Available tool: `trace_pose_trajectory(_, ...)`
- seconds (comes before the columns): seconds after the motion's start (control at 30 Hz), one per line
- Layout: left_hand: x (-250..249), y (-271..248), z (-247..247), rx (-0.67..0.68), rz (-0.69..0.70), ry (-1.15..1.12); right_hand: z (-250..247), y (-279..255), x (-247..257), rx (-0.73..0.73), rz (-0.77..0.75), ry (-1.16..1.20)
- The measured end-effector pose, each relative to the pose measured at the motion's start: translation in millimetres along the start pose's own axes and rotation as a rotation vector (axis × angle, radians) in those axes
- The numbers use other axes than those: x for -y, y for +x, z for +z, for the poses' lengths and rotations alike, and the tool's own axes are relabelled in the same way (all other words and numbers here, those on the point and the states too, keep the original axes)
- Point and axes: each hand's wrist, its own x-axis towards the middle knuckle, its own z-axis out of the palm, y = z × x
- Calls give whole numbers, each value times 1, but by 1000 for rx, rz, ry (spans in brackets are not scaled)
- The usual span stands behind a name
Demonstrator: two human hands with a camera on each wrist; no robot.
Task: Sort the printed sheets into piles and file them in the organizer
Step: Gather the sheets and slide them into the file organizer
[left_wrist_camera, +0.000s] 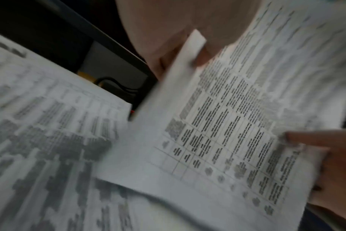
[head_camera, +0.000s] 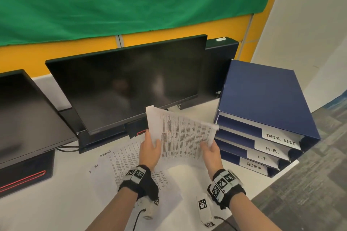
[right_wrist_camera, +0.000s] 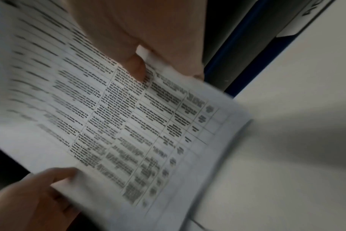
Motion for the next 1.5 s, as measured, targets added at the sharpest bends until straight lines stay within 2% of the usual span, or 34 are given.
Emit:
trace_pose_trajectory(0.13, 1, -17, 24, 4, 55, 34, -16, -14, -18, -214, 26, -25)
trace_pose_trajectory(0.23, -1, -43, 41, 130, 93, 26, -37, -39, -31, -352, 40, -53)
trace_pose_trajectory(0.43, -10, -64, 88, 465, 23, 77, -108, -57, -72, -552, 209, -108)
trace_pose_trajectory(0.53, -27, -62, 102, 583, 3, 89, -144, -57, -67, -592, 243, -96)
trace_pose_trajectory(0.6, -32, -59, 109, 669, -32, 19, -166, -54, -53, -610, 247, -98)
trace_pose_trajectory(0.7, -36, -58, 110, 759, -144, -136, -185, -43, -24, -621, 221, -87)
trace_pose_trajectory(0.8, -43, -61, 103, 826, -263, -310, -185, -36, 11, -549, 175, 16)
trace_pose_trajectory(0.87, -48, -58, 102, 776, -239, -323, -184, -34, 25, -411, 197, 201)
trace_pose_trajectory(0.93, -51, -52, 105, 667, -208, -302, -181, -42, 30, -212, 245, 376)
trace_pose_trajectory(1.13, -60, -41, 127, 517, -222, -263, -146, -81, -9, 169, 299, 556)
trace_pose_trajectory(1.23, -64, -40, 135, 490, -235, -276, -125, -78, -10, 123, 312, 583)
trace_pose_trajectory(1.37, -68, -37, 130, 530, -243, -351, -120, -54, 4, -82, 324, 594)
trace_pose_trajectory(1.5, -56, -28, 105, 464, -267, -382, -127, -18, 21, -250, 288, 631)
